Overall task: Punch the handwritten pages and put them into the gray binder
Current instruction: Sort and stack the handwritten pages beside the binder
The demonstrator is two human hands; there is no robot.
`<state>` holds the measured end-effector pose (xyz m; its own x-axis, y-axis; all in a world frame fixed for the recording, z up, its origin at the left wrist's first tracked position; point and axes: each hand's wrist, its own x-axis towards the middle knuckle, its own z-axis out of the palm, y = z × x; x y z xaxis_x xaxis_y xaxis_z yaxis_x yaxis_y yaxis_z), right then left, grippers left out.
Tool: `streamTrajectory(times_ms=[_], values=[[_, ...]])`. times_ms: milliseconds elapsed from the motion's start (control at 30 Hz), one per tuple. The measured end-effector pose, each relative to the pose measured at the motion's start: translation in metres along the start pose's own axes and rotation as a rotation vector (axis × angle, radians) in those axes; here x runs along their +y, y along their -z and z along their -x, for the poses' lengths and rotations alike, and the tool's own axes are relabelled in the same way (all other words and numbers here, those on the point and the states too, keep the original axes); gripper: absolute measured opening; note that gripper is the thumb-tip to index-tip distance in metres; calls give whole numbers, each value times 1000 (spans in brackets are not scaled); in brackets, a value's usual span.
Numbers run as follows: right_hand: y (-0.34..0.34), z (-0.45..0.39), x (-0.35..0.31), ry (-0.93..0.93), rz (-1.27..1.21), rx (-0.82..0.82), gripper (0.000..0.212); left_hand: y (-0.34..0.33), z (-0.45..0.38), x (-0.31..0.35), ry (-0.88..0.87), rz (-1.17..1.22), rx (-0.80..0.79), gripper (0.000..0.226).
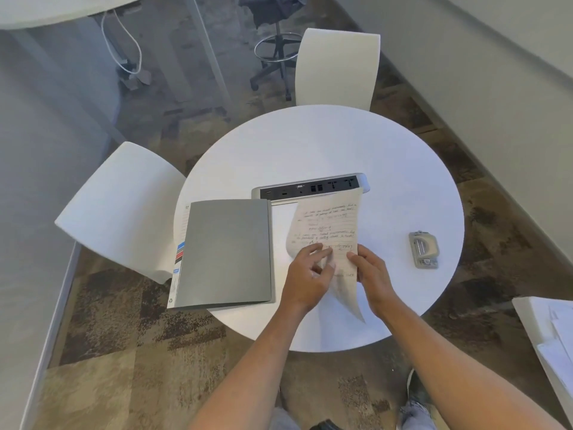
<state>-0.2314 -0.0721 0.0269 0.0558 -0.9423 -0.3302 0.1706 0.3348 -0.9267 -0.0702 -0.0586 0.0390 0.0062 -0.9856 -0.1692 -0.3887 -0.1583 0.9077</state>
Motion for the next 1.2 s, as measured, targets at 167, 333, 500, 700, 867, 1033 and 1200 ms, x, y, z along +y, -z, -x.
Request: streamTrajectory(times_ms=[167,333,500,700,867,1033,1200], values=[[17,-3,4,-37,-47,33,29,11,-14,-17,223,-13,162,56],[29,-6,-3,-90,-169,37,30,27,-30,-41,560,351,86,78],[40,-9,-4,-95,-175,31,29,27,-32,-51,520,408,-4,46],[45,-11,-7,-63,-189,-5,23,11,-32,-49,662,328,-203,75],[48,-14,-17,-56,-244,-28,39,1,-29,-44,714,429,-234,83],[68,-17,-12,-71,-188,54,35,7,-25,-40,626,809,-48,20],[83,-19,7,-152,13,193,31,19,-23,-46,575,654,41,24]])
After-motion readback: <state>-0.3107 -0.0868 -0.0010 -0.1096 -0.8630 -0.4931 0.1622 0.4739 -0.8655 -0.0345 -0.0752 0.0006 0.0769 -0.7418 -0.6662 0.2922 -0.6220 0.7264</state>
